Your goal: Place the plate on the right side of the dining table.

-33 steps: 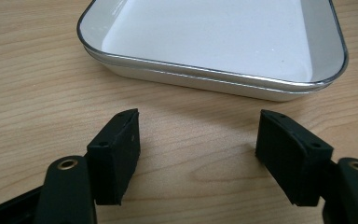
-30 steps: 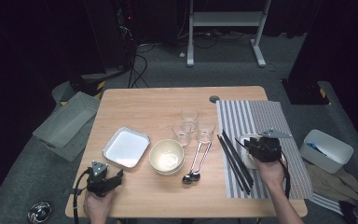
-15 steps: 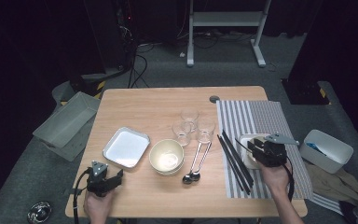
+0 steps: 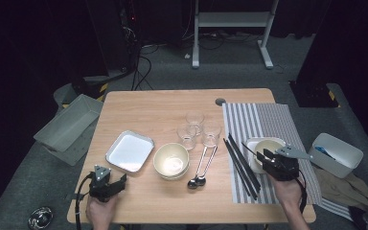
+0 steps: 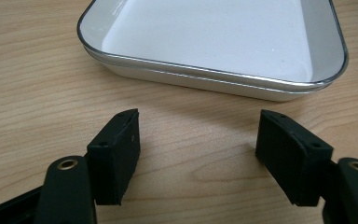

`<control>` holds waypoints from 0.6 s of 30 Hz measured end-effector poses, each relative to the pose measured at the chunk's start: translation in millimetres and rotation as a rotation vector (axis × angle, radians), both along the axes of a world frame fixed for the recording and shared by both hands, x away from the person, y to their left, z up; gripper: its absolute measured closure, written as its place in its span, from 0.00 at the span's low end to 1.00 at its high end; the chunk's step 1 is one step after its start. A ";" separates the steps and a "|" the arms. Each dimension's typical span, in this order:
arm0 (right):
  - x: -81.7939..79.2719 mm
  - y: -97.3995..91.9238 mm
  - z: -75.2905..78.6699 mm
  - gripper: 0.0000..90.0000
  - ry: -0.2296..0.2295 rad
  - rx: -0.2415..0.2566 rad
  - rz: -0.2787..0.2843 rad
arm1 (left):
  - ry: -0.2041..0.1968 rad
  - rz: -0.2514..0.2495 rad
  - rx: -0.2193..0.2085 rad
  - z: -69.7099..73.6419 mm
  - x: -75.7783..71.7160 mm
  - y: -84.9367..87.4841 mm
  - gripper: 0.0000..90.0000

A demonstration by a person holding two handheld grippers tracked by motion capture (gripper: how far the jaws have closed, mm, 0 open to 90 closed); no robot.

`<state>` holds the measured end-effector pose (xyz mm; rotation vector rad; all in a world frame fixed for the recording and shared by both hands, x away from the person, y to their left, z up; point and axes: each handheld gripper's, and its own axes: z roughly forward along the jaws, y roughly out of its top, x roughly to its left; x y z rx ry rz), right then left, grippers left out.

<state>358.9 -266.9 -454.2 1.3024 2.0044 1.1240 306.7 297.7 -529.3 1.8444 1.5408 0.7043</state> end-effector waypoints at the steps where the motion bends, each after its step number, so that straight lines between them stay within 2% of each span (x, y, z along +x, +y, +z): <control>1: -1.8 0.0 -0.8 0.74 0.000 0.001 0.001 | -0.001 0.002 -0.003 -0.1 0.0 -0.3 0.34; 9: -15.8 2.2 -6.3 0.74 -0.002 -0.006 0.017 | -0.001 0.002 -0.002 -0.1 0.1 -0.2 0.34; 18: -29.3 13.6 -14.8 0.74 0.006 -0.024 0.049 | -0.001 0.002 -0.002 -0.1 0.1 -0.1 0.34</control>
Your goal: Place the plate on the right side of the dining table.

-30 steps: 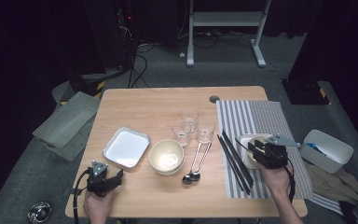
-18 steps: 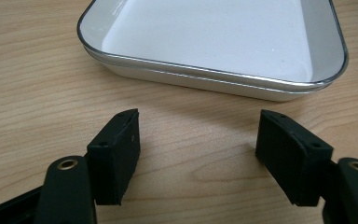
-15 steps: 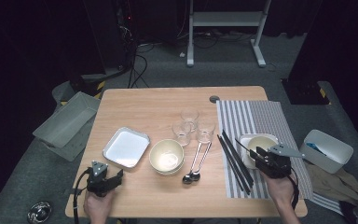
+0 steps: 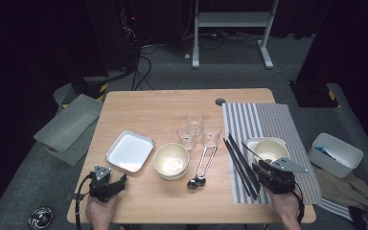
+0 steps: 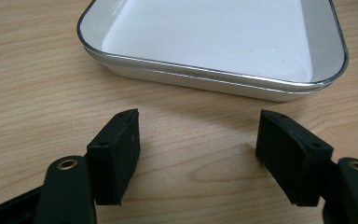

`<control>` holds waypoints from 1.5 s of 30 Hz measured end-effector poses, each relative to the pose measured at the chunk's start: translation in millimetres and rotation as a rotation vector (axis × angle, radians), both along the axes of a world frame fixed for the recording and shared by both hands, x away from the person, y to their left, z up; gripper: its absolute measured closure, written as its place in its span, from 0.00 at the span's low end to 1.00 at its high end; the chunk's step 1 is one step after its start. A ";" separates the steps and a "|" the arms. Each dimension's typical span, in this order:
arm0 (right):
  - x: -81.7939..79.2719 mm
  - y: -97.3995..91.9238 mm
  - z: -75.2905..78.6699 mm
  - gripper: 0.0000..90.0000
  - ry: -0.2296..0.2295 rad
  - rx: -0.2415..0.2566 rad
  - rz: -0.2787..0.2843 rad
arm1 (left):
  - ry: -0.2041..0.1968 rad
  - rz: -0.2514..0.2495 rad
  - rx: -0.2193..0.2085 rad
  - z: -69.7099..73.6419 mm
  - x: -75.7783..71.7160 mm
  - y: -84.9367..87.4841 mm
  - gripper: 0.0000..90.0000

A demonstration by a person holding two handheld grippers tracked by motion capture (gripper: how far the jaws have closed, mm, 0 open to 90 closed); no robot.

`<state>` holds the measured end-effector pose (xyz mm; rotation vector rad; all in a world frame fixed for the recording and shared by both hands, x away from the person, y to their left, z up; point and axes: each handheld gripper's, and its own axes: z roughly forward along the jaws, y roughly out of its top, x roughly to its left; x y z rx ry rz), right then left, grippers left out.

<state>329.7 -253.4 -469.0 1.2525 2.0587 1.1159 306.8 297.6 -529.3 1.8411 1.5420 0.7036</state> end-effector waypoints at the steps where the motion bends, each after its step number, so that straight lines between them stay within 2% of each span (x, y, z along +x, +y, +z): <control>1: -0.5 1.5 -1.1 0.74 0.003 0.002 0.003 | 0.000 0.000 0.001 0.0 0.0 0.0 0.34; 11: -2.6 17.8 -10.8 0.74 0.018 -0.015 0.035 | 0.000 0.000 0.000 0.0 0.0 0.0 0.34; 18: 0.4 29.3 -19.3 0.74 0.053 -0.014 0.054 | 0.000 0.000 -0.001 0.0 0.0 0.0 0.34; 25: 8.8 39.6 -24.9 0.76 0.078 -0.025 0.066 | 0.002 -0.002 0.001 0.1 -0.1 0.2 0.34; 35: 23.4 48.5 -33.0 0.80 0.134 -0.063 0.053 | 0.000 -0.001 -0.002 0.0 0.0 0.1 0.34; 45: 31.4 51.9 -36.2 0.82 0.149 -0.090 0.045 | 0.002 -0.003 0.000 0.1 -0.1 0.2 0.34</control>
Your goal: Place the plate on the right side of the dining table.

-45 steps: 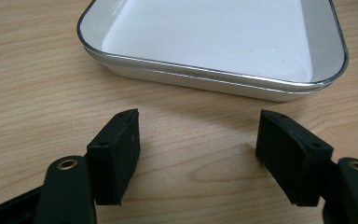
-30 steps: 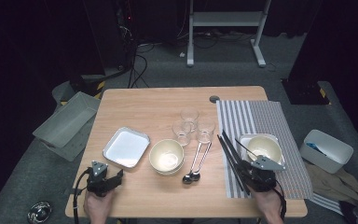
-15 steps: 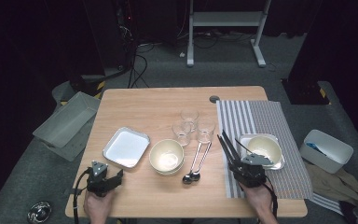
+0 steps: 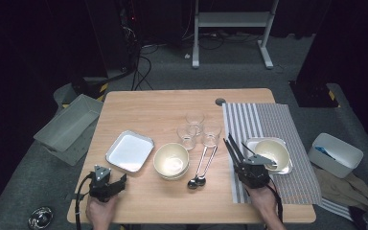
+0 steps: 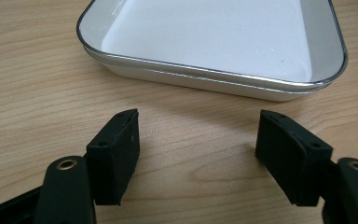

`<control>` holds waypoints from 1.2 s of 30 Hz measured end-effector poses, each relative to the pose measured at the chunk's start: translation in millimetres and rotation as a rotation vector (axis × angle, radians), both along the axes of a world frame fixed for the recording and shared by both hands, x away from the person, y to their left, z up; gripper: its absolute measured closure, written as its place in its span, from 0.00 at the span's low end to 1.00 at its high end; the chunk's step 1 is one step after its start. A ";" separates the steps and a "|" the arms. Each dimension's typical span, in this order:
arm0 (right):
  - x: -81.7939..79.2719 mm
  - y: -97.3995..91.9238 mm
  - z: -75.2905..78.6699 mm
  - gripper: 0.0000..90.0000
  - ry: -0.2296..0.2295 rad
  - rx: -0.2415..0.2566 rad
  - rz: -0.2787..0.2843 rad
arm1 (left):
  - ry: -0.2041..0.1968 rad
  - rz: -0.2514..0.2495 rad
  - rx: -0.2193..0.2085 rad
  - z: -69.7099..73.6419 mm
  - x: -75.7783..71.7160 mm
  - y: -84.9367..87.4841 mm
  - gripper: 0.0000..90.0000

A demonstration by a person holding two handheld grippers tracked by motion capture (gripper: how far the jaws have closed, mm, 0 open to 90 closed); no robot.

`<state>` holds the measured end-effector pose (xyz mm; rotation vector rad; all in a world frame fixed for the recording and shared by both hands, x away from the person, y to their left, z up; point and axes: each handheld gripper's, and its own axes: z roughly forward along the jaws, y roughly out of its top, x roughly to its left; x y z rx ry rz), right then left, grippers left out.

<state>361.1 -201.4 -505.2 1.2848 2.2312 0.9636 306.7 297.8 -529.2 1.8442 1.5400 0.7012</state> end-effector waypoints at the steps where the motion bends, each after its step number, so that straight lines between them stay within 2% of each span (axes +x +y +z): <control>1: 0.6 0.5 0.0 0.82 0.002 -0.002 0.000 | 0.000 0.000 0.000 0.0 0.0 0.0 0.34; 9: 6.0 2.4 -2.3 0.82 0.026 -0.009 -0.005 | 0.000 0.000 0.000 0.0 0.0 0.0 0.34; 36: 10.3 6.1 -6.2 0.84 0.047 -0.027 -0.010 | -0.001 -0.001 -0.003 -0.1 0.1 0.0 0.34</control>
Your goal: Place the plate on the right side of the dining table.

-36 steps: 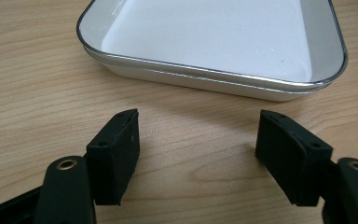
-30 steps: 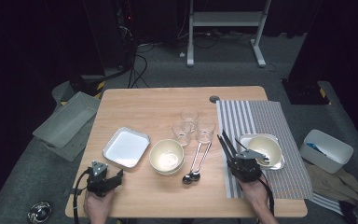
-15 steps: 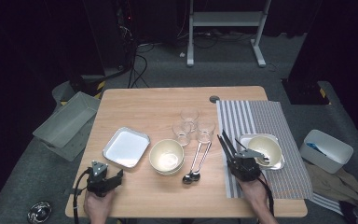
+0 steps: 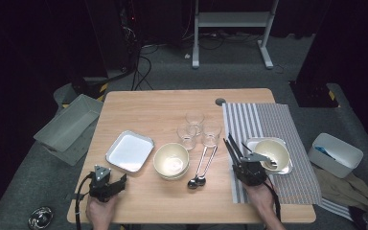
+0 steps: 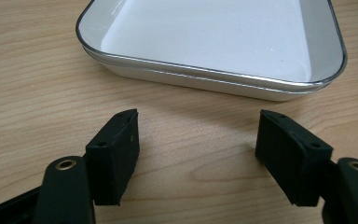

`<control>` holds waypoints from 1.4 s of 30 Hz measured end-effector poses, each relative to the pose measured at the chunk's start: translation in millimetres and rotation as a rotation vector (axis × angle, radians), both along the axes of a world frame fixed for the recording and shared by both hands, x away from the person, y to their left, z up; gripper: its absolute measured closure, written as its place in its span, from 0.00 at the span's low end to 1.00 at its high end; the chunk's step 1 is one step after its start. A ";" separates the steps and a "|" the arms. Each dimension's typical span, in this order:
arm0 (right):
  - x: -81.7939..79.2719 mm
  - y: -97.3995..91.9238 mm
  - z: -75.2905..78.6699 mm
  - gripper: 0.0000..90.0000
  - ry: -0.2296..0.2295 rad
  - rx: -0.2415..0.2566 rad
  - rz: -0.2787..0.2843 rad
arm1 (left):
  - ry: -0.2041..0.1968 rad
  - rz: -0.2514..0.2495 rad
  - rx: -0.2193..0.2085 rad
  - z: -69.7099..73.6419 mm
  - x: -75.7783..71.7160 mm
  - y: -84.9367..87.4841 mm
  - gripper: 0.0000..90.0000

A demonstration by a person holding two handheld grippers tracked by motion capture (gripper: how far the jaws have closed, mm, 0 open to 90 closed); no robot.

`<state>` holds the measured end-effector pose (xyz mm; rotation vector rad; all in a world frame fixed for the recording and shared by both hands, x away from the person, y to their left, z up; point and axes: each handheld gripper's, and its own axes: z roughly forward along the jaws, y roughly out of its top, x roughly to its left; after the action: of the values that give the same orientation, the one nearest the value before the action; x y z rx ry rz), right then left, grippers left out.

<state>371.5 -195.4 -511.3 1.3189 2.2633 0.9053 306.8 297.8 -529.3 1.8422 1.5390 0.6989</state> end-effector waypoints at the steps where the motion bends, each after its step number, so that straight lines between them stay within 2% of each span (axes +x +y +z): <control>1: -0.1 0.7 -0.2 0.84 0.001 -0.002 0.000 | 0.000 0.000 0.000 0.0 0.0 0.0 0.34; 19: 5.2 6.0 -2.1 0.86 0.016 -0.004 -0.003 | -0.002 -0.003 -0.002 -0.2 0.0 -0.4 0.34; 26: 10.6 11.7 -1.3 0.87 0.013 -0.030 -0.006 | 0.001 -0.005 0.000 0.0 -0.1 -0.2 0.34; 36: 11.5 14.1 -0.8 0.92 0.012 -0.049 -0.020 | -0.001 -0.006 0.002 0.0 -0.1 -0.3 0.34; 42: 12.3 15.1 -0.8 0.91 0.012 -0.048 -0.030 | -0.001 -0.005 0.002 0.0 -0.1 -0.3 0.34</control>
<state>383.7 -180.3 -512.2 1.3380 2.2537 0.8297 306.7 297.5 -529.4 1.8470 1.5328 0.6989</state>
